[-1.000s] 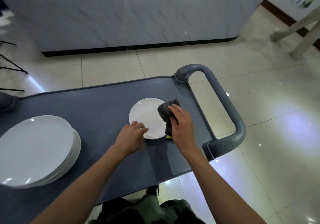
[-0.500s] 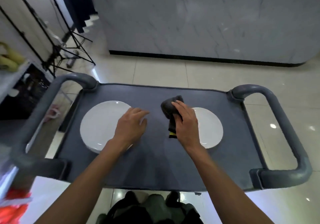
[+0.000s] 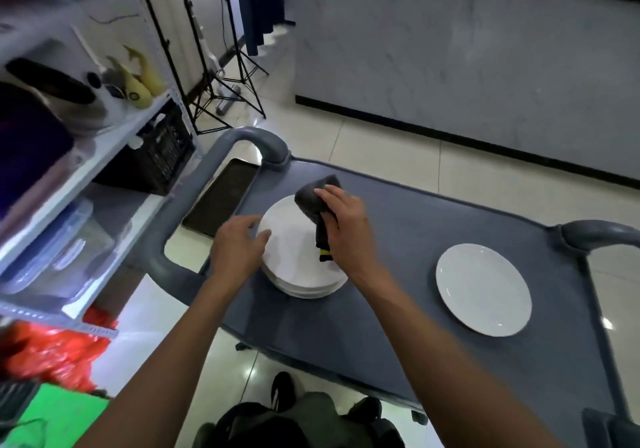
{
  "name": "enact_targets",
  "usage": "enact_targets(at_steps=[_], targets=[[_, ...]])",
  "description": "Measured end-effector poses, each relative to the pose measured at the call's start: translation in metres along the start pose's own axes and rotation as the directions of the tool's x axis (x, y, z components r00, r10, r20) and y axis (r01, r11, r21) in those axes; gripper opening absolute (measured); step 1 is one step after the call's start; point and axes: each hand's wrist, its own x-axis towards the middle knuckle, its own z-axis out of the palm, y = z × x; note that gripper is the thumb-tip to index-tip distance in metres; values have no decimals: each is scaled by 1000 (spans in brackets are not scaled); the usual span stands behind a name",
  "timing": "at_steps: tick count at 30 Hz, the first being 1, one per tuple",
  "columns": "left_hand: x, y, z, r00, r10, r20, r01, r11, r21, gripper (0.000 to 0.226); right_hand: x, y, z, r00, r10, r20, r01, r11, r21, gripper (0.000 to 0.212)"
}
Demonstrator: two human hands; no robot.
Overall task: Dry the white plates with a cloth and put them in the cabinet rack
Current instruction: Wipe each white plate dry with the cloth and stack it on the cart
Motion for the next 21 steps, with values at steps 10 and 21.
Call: enact_targets(at_steps=[10,21], targets=[[2,-12,8,991,-128,48,132,987,-87,35,-11,-5,47,977,43,210,-15,991,-133,41],[12,-11,13,975,-204,93,217,964,-156,23,-29,12,56,956,69,285,2,971,-240,49]])
